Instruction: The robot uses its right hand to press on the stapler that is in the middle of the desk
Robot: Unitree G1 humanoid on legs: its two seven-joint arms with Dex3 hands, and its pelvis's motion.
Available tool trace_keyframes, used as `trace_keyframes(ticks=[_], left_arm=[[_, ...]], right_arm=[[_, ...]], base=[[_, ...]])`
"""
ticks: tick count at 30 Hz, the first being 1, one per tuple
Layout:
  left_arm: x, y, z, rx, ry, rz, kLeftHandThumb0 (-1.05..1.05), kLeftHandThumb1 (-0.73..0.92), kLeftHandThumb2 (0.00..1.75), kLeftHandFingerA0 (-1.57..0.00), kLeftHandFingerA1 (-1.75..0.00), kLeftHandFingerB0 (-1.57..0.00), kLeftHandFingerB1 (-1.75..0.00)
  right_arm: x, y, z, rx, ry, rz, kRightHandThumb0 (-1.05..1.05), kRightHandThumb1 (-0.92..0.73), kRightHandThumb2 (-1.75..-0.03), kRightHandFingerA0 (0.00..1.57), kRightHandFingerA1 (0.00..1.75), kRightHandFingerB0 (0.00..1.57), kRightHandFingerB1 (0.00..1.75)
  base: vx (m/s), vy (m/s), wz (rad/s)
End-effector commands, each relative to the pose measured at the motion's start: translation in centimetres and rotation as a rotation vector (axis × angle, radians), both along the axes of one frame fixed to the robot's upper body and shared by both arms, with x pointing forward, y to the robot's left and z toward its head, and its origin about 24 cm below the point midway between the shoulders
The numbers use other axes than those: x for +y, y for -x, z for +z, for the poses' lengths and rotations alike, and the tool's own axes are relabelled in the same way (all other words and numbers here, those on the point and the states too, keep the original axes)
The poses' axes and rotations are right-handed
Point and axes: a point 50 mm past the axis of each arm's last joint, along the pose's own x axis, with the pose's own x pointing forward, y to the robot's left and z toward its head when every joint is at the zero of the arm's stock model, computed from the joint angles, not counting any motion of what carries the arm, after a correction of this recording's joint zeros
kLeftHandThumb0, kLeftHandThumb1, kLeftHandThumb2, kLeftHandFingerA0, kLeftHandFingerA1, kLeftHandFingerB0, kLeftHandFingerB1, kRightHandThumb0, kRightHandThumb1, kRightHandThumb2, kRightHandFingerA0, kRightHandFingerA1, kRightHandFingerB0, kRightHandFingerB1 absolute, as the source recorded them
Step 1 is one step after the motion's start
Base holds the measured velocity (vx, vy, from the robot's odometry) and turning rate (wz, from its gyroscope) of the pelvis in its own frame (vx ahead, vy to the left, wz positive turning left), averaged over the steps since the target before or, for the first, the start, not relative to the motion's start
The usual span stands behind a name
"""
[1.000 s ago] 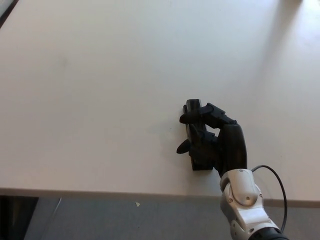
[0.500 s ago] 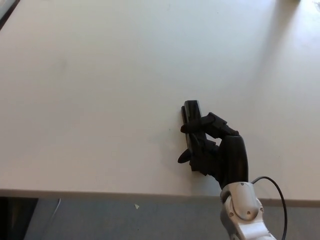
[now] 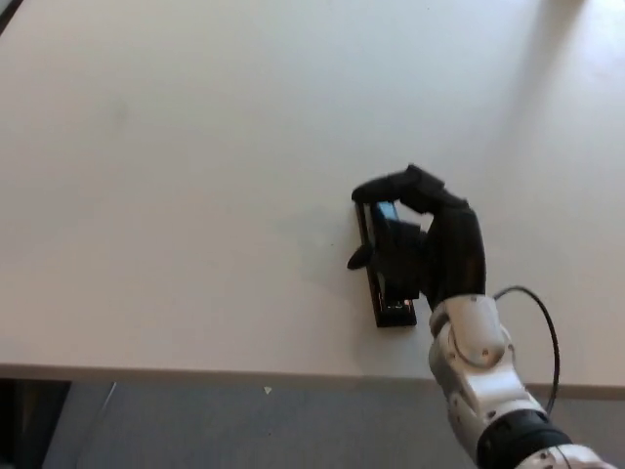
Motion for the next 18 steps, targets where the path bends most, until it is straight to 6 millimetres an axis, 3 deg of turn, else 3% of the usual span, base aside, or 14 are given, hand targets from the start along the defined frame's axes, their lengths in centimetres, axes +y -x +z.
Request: trace_keyframes(ticks=[1,3,4,6,12,13,14,16,17,18], left_arm=[[0.8,-2.9,1.7,-0.064,-0.027,0.047,-0.48,0.92,0.87,0.0,-0.18,0.0,-0.2],[0.8,-3.6,1.8,-0.062,-0.033,0.075,-0.48,0.92,0.86,0.0,-0.17,-0.02,-0.2],[0.8,-3.7,1.8,-0.069,-0.031,0.074,-0.5,0.92,0.91,0.0,-0.2,0.0,-0.21],[0.7,-4.2,2.0,-0.078,-0.014,0.09,-0.49,0.92,0.86,0.0,-0.17,-0.01,-0.19],[0.9,-5.1,2.7,-0.104,-0.033,0.083,-0.48,0.92,0.85,0.0,-0.18,0.0,-0.2],[1.0,-5.2,2.9,-0.108,-0.039,0.077,-0.49,0.92,0.86,0.0,-0.19,-0.01,-0.19],[1.2,-5.4,3.1,-0.118,-0.039,0.083,-0.49,0.92,0.84,0.0,-0.2,-0.02,-0.2],[1.3,-5.7,3.4,-0.124,-0.045,0.08,-0.5,0.92,0.84,0.0,-0.2,-0.03,-0.2],[1.3,-5.8,3.5,-0.129,-0.045,0.075,-0.5,0.92,0.86,0.0,-0.16,-0.02,-0.18],[1.3,-5.9,3.6,-0.134,-0.046,0.068,-0.5,0.92,0.86,0.0,-0.16,-0.02,-0.18]], right_arm=[[-0.5,-3.0,7.2,-0.117,-0.016,-0.015,-0.2,-0.81,-0.66,1.31,0.98,0.77,1.08],[-1.0,-2.9,10.7,-0.24,-0.05,0.001,-0.13,-0.78,-0.71,1.28,1.06,0.78,1.07],[-1.3,-2.6,11.5,-0.277,-0.055,0.017,-0.13,-0.78,-0.73,1.29,1.05,0.75,1.09],[-1.9,-2.4,13.0,-0.316,-0.045,0.005,-0.14,-0.81,-0.68,1.29,1.11,0.72,1.12],[-3.8,-2.1,15.4,-0.368,-0.035,-0.019,-0.13,-0.82,-0.67,1.25,1.15,0.69,1.17],[-5.0,-2.1,16.1,-0.394,-0.024,-0.029,-0.15,-0.82,-0.64,1.25,1.13,0.69,1.14],[-7.7,-1.7,17.1,-0.432,0.03,-0.086,-0.11,-0.78,-0.74,1.27,1.07,0.76,1.09],[-9.3,-1.2,18.0,-0.454,0.061,-0.123,-0.11,-0.79,-0.74,1.28,1.06,0.76,1.08],[-10.7,-0.6,18.8,-0.479,0.082,-0.163,-0.08,-0.77,-0.8,1.23,1.17,0.77,1.1],[-12.7,0.6,19.8,-0.517,0.117,-0.221,-0.08,-0.77,-0.8,1.23,1.17,0.77,1.1]], base=[[0.0,0.0,0.0],[0.0,0.0,0.0],[0.0,0.0,0.0],[0.0,0.0,0.0],[0.0,0.0,0.0],[0.0,0.0,0.0],[0.0,0.0,0.0],[0.0,0.0,0.0],[0.0,0.0,0.0],[0.0,0.0,0.0]])
